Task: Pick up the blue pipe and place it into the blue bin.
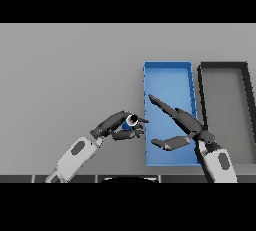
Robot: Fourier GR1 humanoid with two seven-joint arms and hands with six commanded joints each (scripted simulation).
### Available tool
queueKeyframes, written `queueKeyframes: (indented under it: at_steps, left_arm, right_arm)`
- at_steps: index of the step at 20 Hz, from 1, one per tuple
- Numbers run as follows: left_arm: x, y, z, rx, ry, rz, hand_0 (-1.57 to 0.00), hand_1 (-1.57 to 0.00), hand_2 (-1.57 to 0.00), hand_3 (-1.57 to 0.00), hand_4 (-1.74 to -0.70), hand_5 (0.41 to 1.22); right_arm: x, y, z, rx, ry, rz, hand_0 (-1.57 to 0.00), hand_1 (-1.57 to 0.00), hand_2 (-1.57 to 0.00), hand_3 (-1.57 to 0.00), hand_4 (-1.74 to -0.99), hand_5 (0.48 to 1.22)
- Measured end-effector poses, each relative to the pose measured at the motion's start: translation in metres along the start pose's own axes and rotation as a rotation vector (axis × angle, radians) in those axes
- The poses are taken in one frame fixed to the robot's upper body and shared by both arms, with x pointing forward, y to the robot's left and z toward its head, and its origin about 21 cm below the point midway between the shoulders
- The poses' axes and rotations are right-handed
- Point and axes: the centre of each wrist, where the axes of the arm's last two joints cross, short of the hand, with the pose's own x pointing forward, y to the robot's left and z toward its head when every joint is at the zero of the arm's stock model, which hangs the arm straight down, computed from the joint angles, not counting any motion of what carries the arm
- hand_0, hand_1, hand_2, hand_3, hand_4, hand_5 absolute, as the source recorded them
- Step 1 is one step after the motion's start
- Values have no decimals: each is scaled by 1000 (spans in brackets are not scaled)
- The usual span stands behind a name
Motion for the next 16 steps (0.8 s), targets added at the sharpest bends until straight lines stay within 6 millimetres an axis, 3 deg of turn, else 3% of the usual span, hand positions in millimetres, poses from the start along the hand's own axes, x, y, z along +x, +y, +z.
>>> queueKeyframes:
  at_steps: [3, 8, 13, 16]
  left_arm:
    - [2, 2, -4, 7, -19, 3, -1571, -1571, -1571, -1437, -1732, 1221]
    - [2, 6, -5, -11, -44, 13, -1571, -1571, -1571, -1484, -1731, 1221]
    - [0, 6, -5, -37, -46, 44, -1571, -1571, -1571, -1515, -1733, 1221]
    - [1, 9, -6, -45, -28, 42, -1571, -1571, -1571, -1450, -1723, 1221]
  right_arm:
    - [12, 3, -22, 105, -13, 43, 1, 1, 1, 1, -1304, 532]
    - [19, 12, -58, 227, -24, 68, 1, 1, 1, 1, -1251, 535]
    - [20, 19, -85, 269, -6, 62, 1, 1, 1, 1, -1222, 512]
    - [16, 24, -101, 302, 13, 56, 1, -13, -42, 1, -1231, 512]
